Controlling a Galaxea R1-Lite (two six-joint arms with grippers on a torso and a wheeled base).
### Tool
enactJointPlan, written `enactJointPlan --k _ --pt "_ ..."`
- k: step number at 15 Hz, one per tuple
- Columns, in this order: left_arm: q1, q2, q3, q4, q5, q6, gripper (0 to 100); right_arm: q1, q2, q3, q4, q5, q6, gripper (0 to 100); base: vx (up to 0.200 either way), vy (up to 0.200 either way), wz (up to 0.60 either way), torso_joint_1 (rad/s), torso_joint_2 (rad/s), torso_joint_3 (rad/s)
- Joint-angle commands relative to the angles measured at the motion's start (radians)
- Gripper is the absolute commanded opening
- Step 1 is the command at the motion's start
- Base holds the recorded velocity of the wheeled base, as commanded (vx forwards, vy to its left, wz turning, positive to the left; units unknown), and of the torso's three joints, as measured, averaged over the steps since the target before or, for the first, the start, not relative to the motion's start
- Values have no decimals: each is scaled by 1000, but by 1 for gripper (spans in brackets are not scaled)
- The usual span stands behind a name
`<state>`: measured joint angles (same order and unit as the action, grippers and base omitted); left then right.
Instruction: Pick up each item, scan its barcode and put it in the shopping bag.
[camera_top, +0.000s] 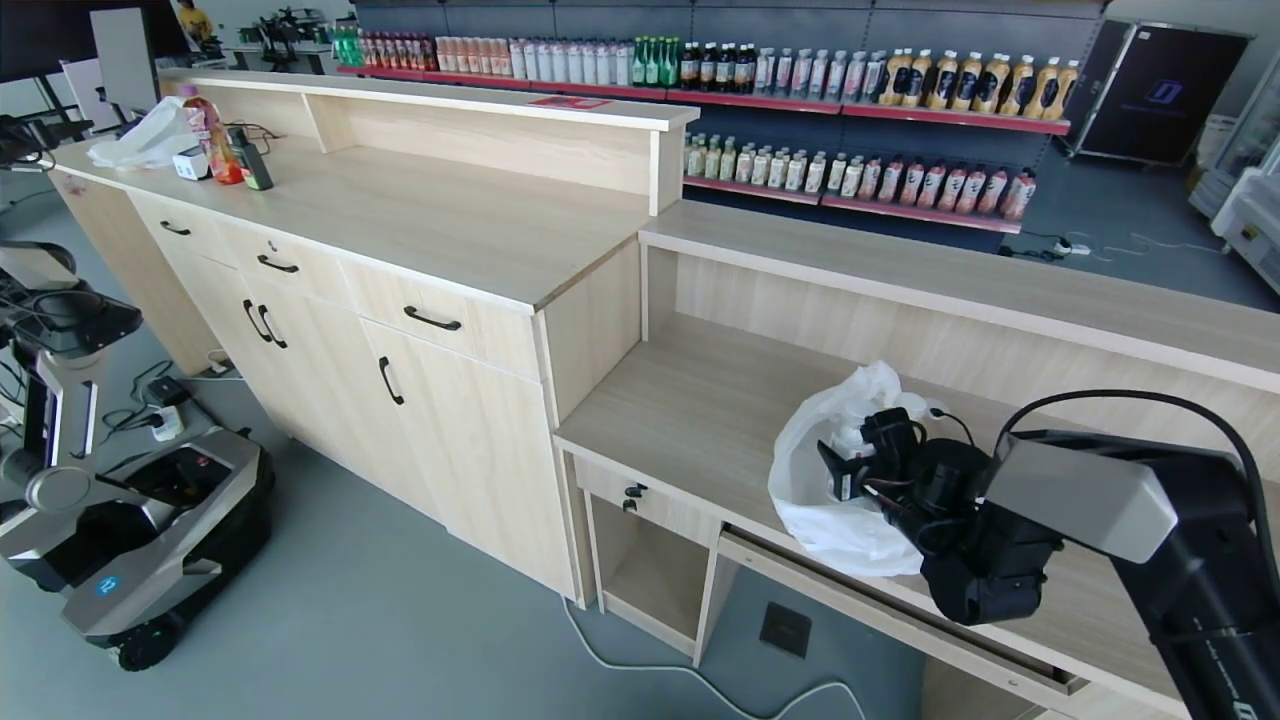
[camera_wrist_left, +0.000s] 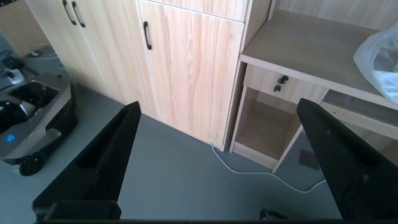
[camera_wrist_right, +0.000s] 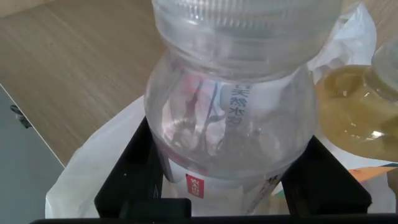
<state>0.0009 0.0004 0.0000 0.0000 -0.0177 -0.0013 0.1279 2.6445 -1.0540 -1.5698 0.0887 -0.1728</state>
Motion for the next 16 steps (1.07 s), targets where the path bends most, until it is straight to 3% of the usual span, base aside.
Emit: enactJointPlan --k 1,12,13,16 --pt "1 1 0 0 -1 0 100 -2 43 -20 -1 0 -1 0 0 0 0 0 0 0" --pt "1 0 0 0 1 0 100 -47 98 -49 -1 20 -11 0 0 0 0 0 0 0" --pt "1 1 0 0 -1 0 100 -48 94 -52 -1 20 -10 100 0 0 0 0 0 0" --pt "1 0 0 0 -1 0 100 -47 52 -66 -1 69 -8 100 0 0 0 0 0 0"
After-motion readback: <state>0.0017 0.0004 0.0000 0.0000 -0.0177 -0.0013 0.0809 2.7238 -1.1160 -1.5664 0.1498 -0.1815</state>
